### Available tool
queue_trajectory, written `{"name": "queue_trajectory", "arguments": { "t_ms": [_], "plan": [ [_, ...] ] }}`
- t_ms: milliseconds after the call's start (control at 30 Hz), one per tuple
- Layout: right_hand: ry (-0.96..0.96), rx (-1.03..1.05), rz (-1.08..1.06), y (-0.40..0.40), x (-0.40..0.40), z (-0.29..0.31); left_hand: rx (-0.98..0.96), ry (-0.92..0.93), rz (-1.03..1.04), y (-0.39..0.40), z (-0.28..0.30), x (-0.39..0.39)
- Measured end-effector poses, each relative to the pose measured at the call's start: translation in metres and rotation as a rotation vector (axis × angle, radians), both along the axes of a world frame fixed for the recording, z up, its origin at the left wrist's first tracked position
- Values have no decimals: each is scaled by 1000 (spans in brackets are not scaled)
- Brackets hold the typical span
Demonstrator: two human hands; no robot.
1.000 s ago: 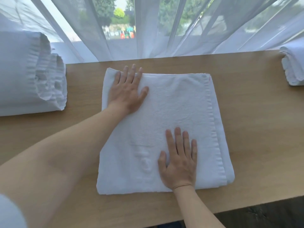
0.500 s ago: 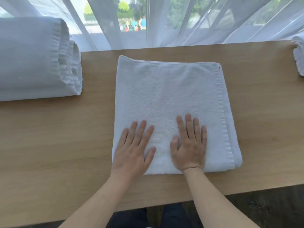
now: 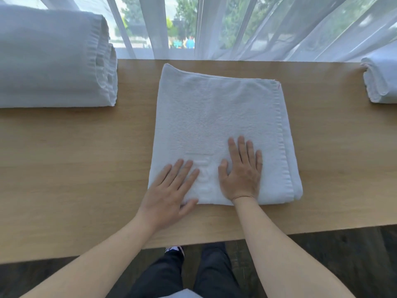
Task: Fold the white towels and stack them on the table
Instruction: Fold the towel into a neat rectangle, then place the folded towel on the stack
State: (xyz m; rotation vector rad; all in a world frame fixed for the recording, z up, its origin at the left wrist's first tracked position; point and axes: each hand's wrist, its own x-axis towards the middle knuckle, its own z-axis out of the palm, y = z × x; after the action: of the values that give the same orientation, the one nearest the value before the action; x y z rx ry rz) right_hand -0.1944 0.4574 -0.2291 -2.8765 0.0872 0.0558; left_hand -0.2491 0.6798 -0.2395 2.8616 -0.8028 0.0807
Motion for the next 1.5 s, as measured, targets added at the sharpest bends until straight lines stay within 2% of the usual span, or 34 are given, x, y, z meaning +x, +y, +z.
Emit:
{"name": "queue_trajectory", "arguments": {
  "t_ms": [100, 233, 333, 467, 567, 633, 700, 767, 933, 1100, 1233, 1333, 1500],
  "plan": [
    [34, 38, 71, -5, -4, 6, 25, -52, -49, 22, -2, -14],
    [41, 6, 401, -34, -29, 12, -35, -50, -42, 49, 0, -6],
    [45, -39, 567, -77, -44, 14, -46, -19, -140, 68, 0, 1],
    [-12, -63, 599, -116, -44, 21, -22, 3, -222, 74, 10, 14],
    [-72, 38, 548, -121, -31, 32, -146, 0, -189, 62, 29, 25],
    [94, 129, 442, -124, -10, 50, -275, 73, -71, 57, 49, 32],
    [339, 208, 342, -130, 15, 69, -392, 184, 121, 54, 74, 42],
    [468, 330, 298, -135, 41, 85, -521, 267, 270, 51, 92, 57],
    [703, 527, 272, -149, 106, 107, -890, 219, 453, 23, 117, 110],
    [760, 554, 332, -159, 177, 126, -1052, 268, 705, 0, 124, 174],
    [663, 393, 369, -160, 240, 139, -999, 303, 833, -1, 119, 237],
    [588, 258, 356, -148, 281, 131, -848, 306, 969, -3, 102, 277],
    [480, -22, 385, -126, 323, 91, -766, 533, 1100, 0, 65, 313]
  ]
}}
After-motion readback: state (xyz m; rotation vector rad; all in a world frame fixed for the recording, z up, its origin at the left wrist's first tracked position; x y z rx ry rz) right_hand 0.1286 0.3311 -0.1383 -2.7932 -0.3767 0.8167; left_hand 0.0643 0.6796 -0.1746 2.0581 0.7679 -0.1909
